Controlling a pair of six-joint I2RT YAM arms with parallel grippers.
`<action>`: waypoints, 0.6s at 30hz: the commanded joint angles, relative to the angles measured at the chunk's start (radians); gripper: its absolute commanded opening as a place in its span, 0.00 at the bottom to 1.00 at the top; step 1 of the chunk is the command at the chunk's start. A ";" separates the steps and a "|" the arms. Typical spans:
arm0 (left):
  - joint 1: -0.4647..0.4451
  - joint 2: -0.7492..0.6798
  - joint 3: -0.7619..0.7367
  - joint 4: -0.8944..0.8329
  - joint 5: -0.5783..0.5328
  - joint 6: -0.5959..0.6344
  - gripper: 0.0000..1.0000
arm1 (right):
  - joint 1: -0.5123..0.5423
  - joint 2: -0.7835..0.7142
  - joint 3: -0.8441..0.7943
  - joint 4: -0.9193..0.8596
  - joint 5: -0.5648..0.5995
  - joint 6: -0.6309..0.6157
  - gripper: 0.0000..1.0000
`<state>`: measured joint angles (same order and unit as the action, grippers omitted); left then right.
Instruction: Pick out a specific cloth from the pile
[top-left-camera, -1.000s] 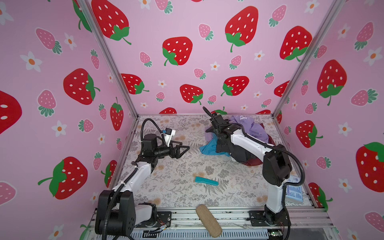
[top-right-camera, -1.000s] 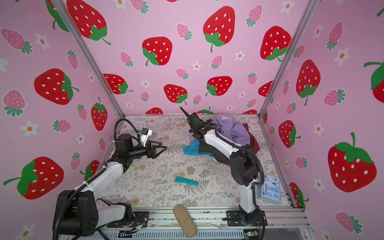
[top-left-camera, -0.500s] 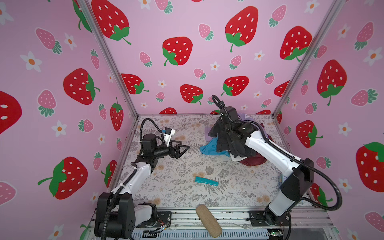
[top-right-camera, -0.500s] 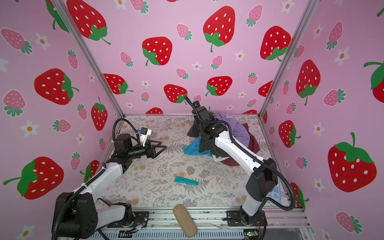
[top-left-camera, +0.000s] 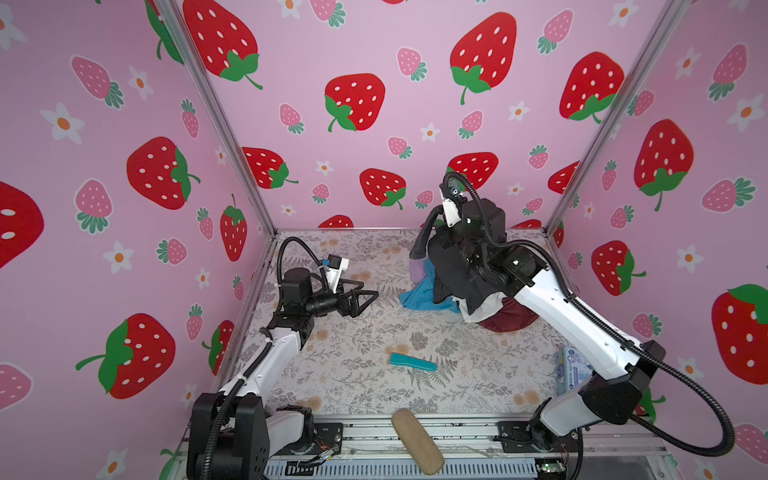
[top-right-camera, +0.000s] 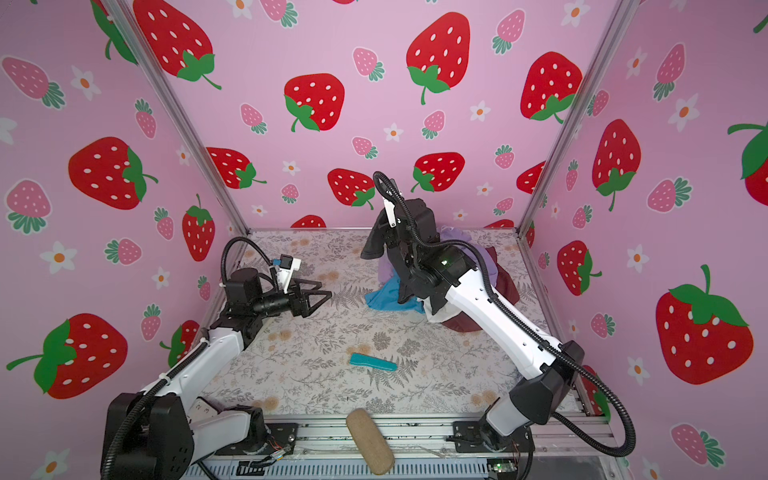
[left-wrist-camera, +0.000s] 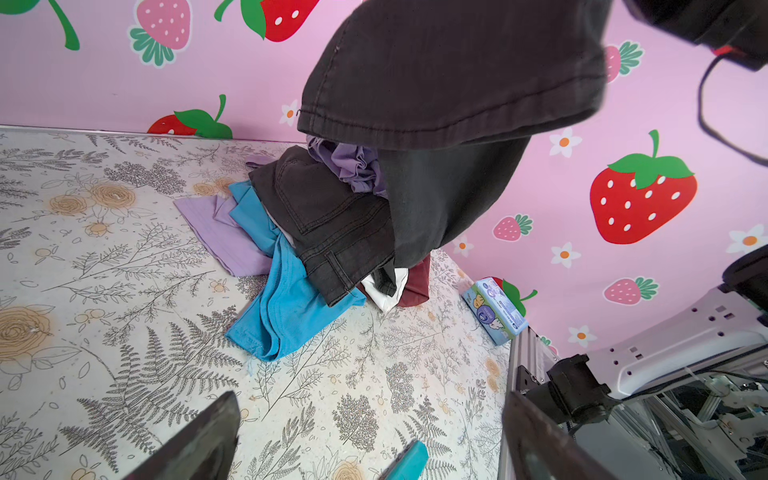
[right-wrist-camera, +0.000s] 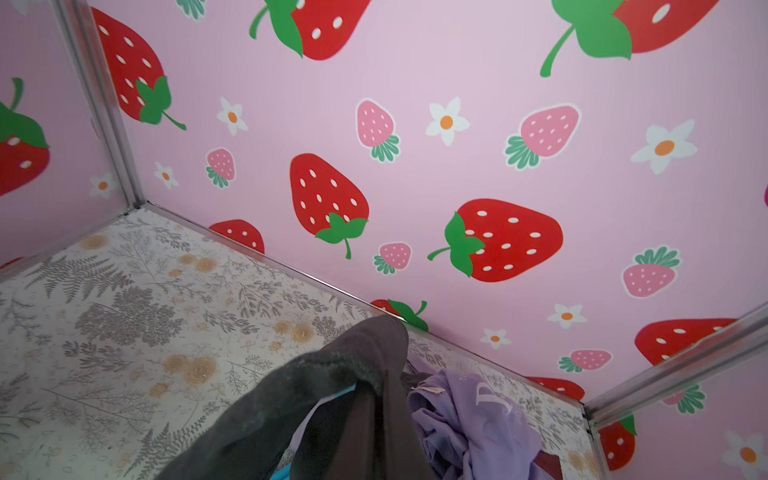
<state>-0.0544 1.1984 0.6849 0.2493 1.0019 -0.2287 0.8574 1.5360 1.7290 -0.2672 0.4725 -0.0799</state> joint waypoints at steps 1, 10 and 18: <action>0.003 -0.017 -0.008 0.018 0.002 0.001 0.99 | 0.034 -0.067 0.052 0.130 -0.037 -0.052 0.00; 0.002 -0.024 -0.013 0.021 0.000 0.000 0.99 | 0.083 -0.132 0.059 0.239 -0.074 -0.096 0.00; 0.003 -0.023 -0.015 0.021 -0.004 0.000 0.99 | 0.083 -0.098 -0.019 0.140 -0.059 -0.061 0.00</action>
<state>-0.0544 1.1900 0.6792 0.2512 0.9951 -0.2329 0.9333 1.4258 1.7355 -0.1177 0.4248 -0.1543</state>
